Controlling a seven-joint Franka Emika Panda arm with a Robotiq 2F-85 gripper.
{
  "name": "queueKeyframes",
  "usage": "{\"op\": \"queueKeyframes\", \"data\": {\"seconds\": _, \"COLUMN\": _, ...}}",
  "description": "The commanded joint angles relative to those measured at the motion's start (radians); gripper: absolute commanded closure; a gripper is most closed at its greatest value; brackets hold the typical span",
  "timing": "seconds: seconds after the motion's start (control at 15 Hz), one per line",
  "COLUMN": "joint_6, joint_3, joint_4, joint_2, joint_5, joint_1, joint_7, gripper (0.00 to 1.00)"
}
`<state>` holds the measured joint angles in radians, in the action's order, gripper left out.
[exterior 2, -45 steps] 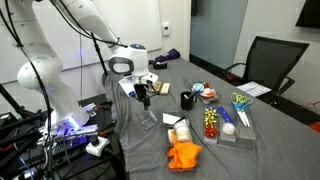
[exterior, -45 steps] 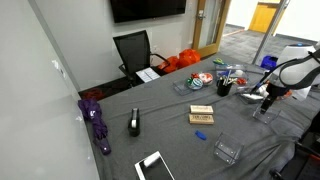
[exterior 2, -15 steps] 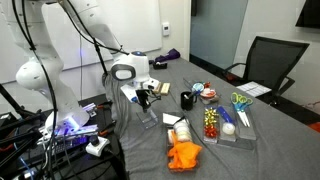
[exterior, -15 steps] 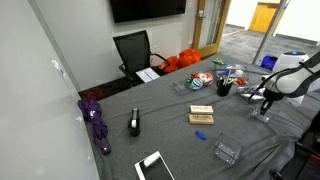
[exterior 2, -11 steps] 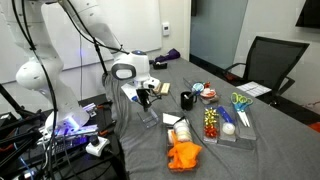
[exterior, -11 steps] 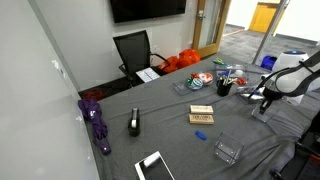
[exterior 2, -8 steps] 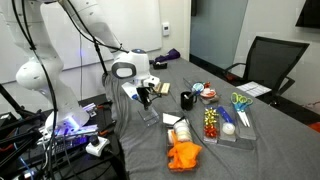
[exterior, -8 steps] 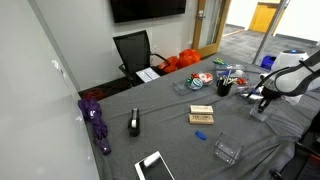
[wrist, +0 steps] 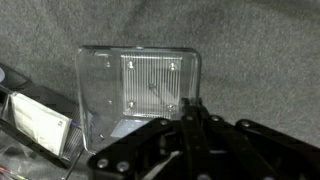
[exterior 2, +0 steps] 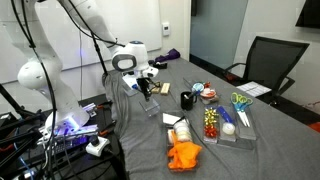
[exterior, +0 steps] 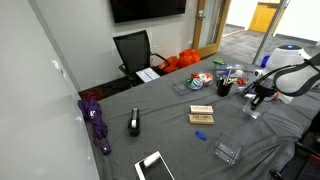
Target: Pick up the clear bowl on the right and place it inside the clear bowl on the left
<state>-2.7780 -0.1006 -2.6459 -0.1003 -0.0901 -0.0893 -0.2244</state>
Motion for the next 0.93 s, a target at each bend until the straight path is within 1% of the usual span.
{"op": "queueKeyframes", "data": {"seconds": 0.0, "joint_6": 0.068, "joint_3": 0.013, "joint_4": -0.017, "joint_2": 0.077, "joint_5": -0.081, "joint_1": 0.038, "joint_7": 0.111, "gripper": 0.99}}
{"op": "queueKeyframes", "data": {"seconds": 0.07, "joint_6": 0.026, "joint_3": 0.012, "joint_4": 0.001, "joint_2": 0.024, "joint_5": -0.044, "joint_1": 0.019, "joint_7": 0.065, "gripper": 0.99}}
{"op": "queueKeyframes", "data": {"seconds": 0.13, "joint_6": 0.031, "joint_3": 0.016, "joint_4": 0.001, "joint_2": 0.033, "joint_5": -0.049, "joint_1": 0.026, "joint_7": 0.079, "gripper": 0.95}}
{"op": "queueKeyframes", "data": {"seconds": 0.6, "joint_6": 0.031, "joint_3": 0.015, "joint_4": 0.001, "joint_2": 0.030, "joint_5": -0.048, "joint_1": 0.023, "joint_7": 0.079, "gripper": 0.95}}
{"op": "queueKeyframes", "data": {"seconds": 0.67, "joint_6": 0.031, "joint_3": 0.015, "joint_4": 0.001, "joint_2": 0.030, "joint_5": -0.048, "joint_1": 0.023, "joint_7": 0.079, "gripper": 0.99}}
{"op": "queueKeyframes", "data": {"seconds": 0.8, "joint_6": 0.040, "joint_3": 0.023, "joint_4": -0.011, "joint_2": 0.048, "joint_5": -0.063, "joint_1": 0.034, "joint_7": 0.085, "gripper": 0.99}}
{"op": "queueKeyframes", "data": {"seconds": 0.87, "joint_6": 0.045, "joint_3": 0.026, "joint_4": -0.019, "joint_2": 0.056, "joint_5": -0.088, "joint_1": 0.044, "joint_7": 0.098, "gripper": 0.99}}
